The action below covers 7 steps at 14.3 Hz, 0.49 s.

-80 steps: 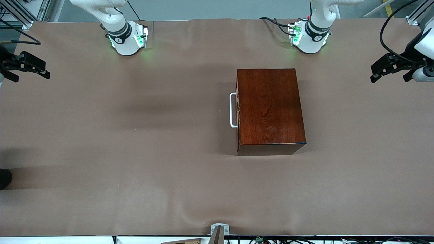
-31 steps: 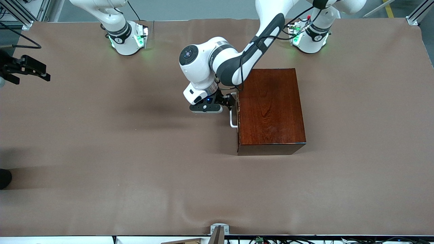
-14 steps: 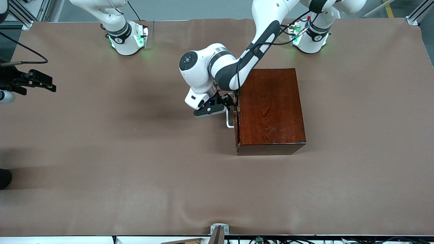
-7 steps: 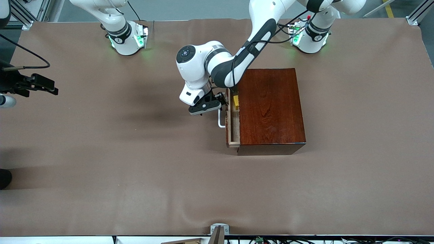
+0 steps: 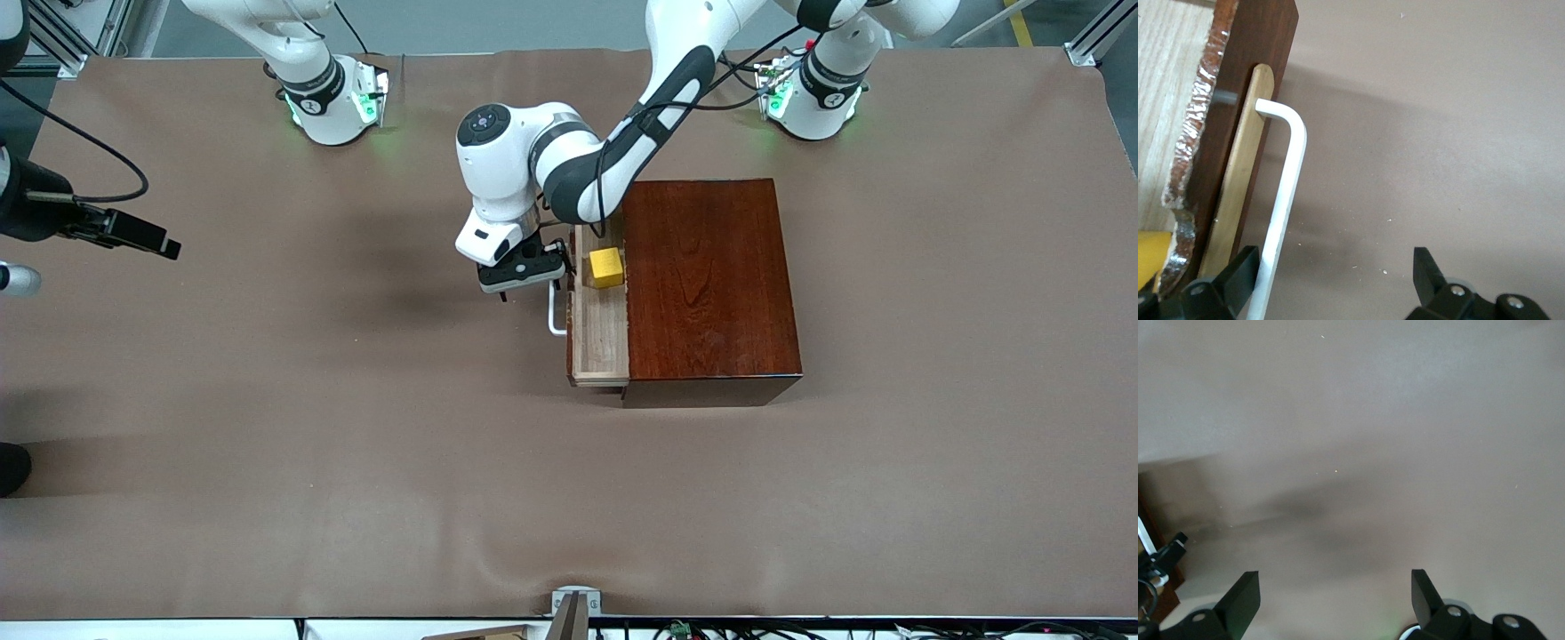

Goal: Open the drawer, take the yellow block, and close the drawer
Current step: 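Hook the drawer handle with the left gripper and pull the drawer open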

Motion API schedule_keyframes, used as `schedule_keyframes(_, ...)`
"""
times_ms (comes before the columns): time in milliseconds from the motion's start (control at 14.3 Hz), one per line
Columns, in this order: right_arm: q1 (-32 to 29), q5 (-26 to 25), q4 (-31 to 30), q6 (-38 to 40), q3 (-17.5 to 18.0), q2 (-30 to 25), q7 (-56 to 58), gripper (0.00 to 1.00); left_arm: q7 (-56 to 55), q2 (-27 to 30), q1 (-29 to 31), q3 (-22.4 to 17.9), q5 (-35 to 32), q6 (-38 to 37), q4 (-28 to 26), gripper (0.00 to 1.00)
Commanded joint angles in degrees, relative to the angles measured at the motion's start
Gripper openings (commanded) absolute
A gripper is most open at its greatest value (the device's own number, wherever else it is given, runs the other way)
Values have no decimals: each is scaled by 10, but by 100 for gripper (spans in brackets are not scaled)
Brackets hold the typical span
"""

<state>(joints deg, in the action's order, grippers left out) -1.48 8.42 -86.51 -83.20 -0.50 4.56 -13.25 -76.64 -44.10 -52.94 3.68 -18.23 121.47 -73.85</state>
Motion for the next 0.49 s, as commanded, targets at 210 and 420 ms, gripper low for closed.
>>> schedule_keyframes(210,-5,13,4,4,4,4,-25,100,-32,-33,-21,10,7,68,44,100)
schedule_keyframes(420,-3,14,4,4,6,4,-70,100,-30,-23,-19,3,4,65,41,100)
